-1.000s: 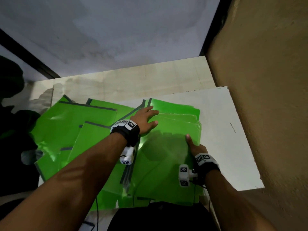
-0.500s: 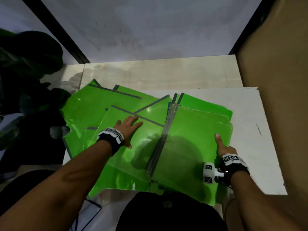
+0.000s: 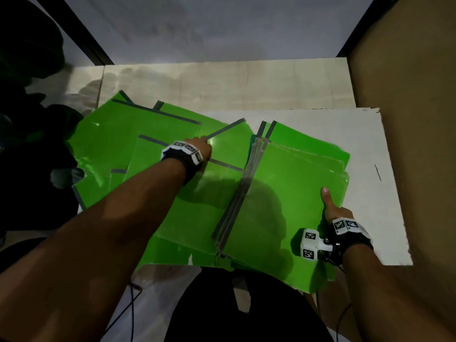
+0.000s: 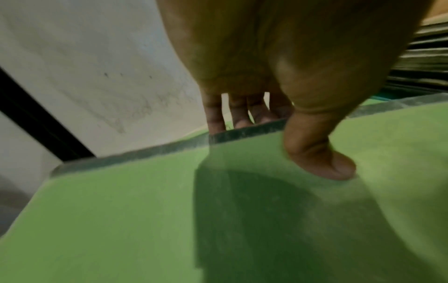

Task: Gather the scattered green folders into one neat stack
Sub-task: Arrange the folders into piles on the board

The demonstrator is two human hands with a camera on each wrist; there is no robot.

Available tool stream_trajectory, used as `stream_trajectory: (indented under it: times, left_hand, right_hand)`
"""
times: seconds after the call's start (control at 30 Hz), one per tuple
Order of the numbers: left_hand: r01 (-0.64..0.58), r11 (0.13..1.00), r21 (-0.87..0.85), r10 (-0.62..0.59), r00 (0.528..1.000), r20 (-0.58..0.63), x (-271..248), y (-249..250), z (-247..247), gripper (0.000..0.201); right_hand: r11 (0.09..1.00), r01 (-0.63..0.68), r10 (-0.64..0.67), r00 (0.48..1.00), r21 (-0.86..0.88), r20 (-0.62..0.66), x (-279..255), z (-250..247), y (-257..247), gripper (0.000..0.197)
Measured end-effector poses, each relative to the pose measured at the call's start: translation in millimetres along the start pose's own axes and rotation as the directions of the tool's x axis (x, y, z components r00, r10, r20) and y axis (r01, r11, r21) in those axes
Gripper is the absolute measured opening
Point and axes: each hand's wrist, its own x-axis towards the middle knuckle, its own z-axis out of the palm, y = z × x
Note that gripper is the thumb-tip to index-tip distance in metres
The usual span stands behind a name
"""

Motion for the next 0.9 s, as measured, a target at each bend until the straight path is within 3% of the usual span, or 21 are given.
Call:
stream_trajectory:
  times: [0.1, 0.23, 0.3, 0.4, 0.57, 0.9]
  left_hand:
    - [0.014, 1.0, -0.013, -0.013, 0.998, 0.054, -2, -15, -15, 0.04]
    - [0.163, 0.984, -0.076, -0.17, 0.98, -0.104, -5, -48, -47, 0.036]
    - [0.23, 0.954, -0.191, -0.25, 0.964, -0.088, -6, -62, -58, 0.04]
    - [0.28, 0.89, -0.359, -0.313, 0.949, -0.035, -7, -77, -52, 0.041]
    - [0.28, 0.78, -0.559, -0.382, 0.921, -0.073, -17, -83, -12, 0.049]
    - [0.321, 0.841, -0.436, -0.304, 0.946, 0.111, -8, -89, -6, 0.065]
  right_hand:
    - [1.0, 0.011, -0.011, 1.0, 0.016, 0.006, -1, -1, -1, 0.1]
    - [0.999, 0.011, -0.012, 1.0, 0.04, 0.006, -3, -3, -1, 0.102]
    - [0.999, 0.016, -0.017, 1.0, 0.035, 0.013, -3, -4, -1, 0.105]
    - [1.0, 0.014, -0.015, 0.999, 0.026, 0.035, -3, -6, -1, 0.103]
    - [1.0, 0.007, -0.008, 0.999, 0.006, 0.044, -3, -7, -4, 0.092]
    - [1.0, 0.005, -0.005, 1.0, -0.001, 0.014, 3, -5, -6, 0.083]
